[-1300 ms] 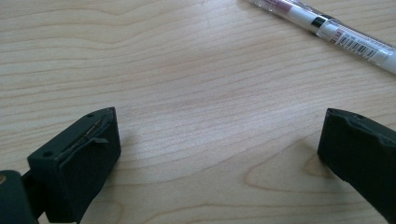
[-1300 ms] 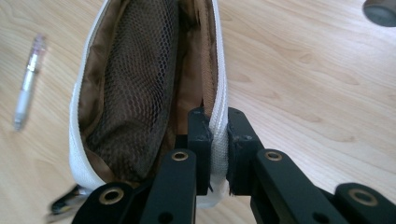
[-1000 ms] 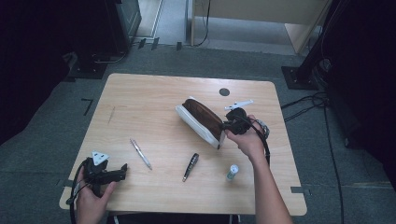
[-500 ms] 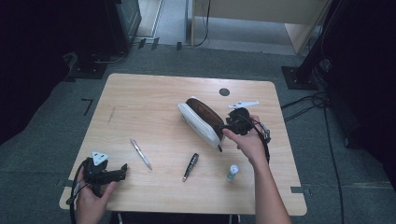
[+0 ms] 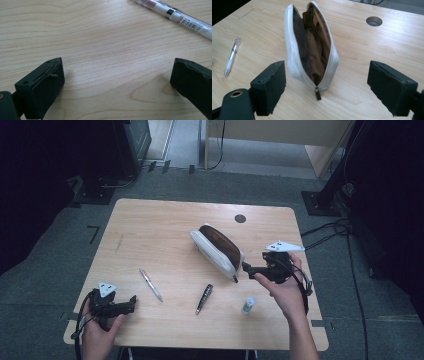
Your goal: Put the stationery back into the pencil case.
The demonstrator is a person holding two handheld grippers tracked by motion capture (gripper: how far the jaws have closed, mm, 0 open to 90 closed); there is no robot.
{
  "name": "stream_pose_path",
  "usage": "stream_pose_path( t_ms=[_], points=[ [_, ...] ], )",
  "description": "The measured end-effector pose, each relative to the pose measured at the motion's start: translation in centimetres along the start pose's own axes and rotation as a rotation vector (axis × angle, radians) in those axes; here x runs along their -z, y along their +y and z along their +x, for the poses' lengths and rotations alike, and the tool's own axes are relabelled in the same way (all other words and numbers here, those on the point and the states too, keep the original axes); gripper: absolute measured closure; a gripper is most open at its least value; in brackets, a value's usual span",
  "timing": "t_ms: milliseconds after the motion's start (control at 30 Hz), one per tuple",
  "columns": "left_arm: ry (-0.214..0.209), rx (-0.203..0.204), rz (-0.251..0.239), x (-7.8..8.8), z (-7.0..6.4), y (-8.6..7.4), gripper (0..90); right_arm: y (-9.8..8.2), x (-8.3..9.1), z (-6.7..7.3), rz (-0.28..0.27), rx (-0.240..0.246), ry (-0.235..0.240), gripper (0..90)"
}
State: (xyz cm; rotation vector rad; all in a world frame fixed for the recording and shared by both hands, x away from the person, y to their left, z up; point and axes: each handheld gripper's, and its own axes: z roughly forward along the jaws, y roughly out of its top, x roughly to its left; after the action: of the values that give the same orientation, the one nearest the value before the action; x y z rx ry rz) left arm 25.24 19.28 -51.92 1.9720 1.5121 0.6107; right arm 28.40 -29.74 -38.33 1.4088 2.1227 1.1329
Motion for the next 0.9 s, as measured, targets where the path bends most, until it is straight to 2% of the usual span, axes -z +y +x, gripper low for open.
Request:
stream_pose_path(
  t_ms=[133, 300, 533, 700, 900],
  points=[
    [0.000, -0.001, 0.001, 0.0, 0.0, 0.0, 0.0, -1.1, 0.7, 0.3, -0.015, -0.007, 0.006, 18.1],
    [0.000, -0.001, 0.001, 0.0, 0.0, 0.0, 0.0, -3.6, 1.2, 0.6, -0.028, -0.031, 0.047, 23.9],
    [0.000, 0.000, 0.000, 0.0, 0.0, 0.0, 0.0, -5.7, 1.6, 1.1, -0.044, -0.045, 0.085, 30.1],
    [0.000, -0.001, 0.000, 0.0, 0.0, 0.0, 0.0, -6.7, 2.4, 1.9, -0.081, -0.043, 0.120, 37.4],
    [0.000, 0.000, 0.000, 0.0, 0.0, 0.0, 0.0, -7.9, 2.8, 2.7, -0.096, -0.022, 0.140, 39.0]
  ],
)
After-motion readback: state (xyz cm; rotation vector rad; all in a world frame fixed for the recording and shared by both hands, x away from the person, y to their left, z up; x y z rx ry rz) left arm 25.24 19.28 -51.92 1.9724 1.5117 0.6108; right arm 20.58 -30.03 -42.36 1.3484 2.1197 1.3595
